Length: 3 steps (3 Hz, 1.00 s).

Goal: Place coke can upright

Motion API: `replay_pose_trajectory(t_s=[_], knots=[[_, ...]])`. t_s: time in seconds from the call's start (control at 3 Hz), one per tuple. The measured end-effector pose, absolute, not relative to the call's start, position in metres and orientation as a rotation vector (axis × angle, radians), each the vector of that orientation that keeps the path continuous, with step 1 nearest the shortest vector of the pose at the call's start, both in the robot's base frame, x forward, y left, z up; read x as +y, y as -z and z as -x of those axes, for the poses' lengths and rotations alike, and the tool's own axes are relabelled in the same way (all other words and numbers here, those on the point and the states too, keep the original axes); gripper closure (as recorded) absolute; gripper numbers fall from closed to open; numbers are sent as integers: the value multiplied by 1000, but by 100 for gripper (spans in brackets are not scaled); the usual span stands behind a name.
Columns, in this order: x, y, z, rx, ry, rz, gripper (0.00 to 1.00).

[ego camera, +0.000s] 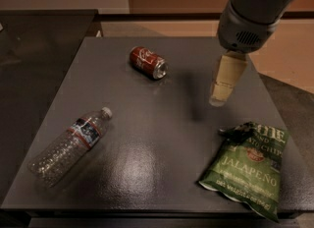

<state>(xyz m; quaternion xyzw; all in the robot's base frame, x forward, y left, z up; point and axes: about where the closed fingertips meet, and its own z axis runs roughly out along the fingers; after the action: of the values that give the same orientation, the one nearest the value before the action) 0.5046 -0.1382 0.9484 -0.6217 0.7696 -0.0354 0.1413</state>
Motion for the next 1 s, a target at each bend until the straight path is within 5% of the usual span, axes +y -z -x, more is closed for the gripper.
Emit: replay_pose_trajectory(t_s=[1.0], knots=[[-68,-923,-584,2322,-8,1767,0]])
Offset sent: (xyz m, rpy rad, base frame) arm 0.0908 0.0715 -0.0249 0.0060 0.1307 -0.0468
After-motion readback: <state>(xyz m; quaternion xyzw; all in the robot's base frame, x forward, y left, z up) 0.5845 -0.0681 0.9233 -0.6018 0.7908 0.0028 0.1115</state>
